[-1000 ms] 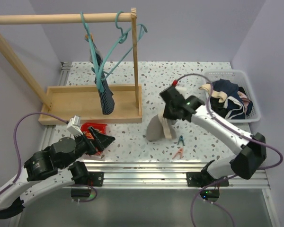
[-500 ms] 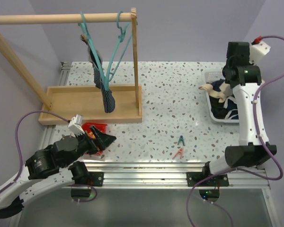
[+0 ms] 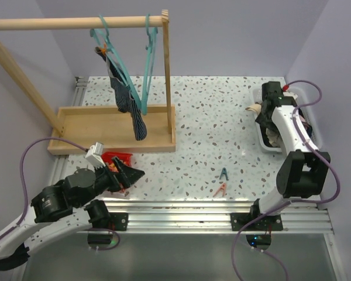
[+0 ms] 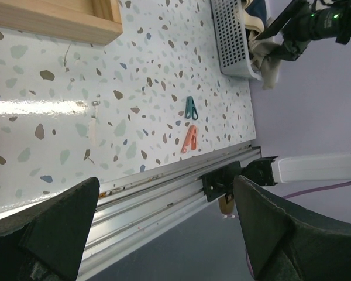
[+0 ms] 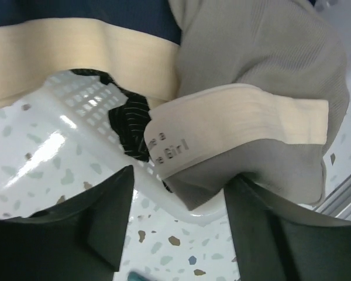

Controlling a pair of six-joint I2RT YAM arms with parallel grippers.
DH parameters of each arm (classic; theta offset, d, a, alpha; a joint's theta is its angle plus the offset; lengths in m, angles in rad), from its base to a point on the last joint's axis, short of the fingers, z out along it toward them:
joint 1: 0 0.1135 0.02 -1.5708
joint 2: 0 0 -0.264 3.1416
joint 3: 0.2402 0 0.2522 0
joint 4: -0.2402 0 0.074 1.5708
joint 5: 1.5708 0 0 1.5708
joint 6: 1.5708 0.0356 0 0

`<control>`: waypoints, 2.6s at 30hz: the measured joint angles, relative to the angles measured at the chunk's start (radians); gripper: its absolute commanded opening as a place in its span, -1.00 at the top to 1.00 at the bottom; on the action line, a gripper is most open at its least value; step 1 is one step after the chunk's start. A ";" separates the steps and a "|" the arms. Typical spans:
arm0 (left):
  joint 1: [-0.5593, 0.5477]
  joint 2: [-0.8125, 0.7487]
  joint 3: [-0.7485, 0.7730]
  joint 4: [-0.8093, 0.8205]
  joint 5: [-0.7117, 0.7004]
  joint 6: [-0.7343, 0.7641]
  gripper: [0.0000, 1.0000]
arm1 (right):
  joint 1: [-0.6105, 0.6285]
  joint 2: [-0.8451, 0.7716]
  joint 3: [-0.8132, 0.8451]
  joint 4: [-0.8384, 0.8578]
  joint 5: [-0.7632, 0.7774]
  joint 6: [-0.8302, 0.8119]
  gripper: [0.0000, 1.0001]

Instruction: Remove the underwear clipped to the hanger

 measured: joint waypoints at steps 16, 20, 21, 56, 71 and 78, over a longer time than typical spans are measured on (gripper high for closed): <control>-0.001 0.568 -0.028 0.371 0.283 0.276 -1.00 | 0.008 -0.468 0.047 -0.137 -0.437 -0.195 -0.94; -0.009 0.671 -0.028 0.467 0.333 0.306 -1.00 | 0.089 -0.587 -0.207 -0.179 -0.560 -0.227 -0.94; -0.014 0.693 -0.028 0.495 0.345 0.313 -1.00 | 0.116 -0.607 -0.276 -0.179 -0.582 -0.228 -0.94; -0.351 1.773 0.679 0.507 -0.011 0.435 -0.37 | 0.171 -0.905 -0.311 -0.360 -0.463 0.008 -0.97; -0.359 1.775 0.646 0.577 -0.067 0.423 0.85 | 0.171 -0.872 -0.311 -0.349 -0.465 0.011 -0.97; -0.360 1.579 0.426 0.471 -0.152 0.372 0.98 | 0.171 -0.874 -0.311 -0.347 -0.466 0.012 -0.97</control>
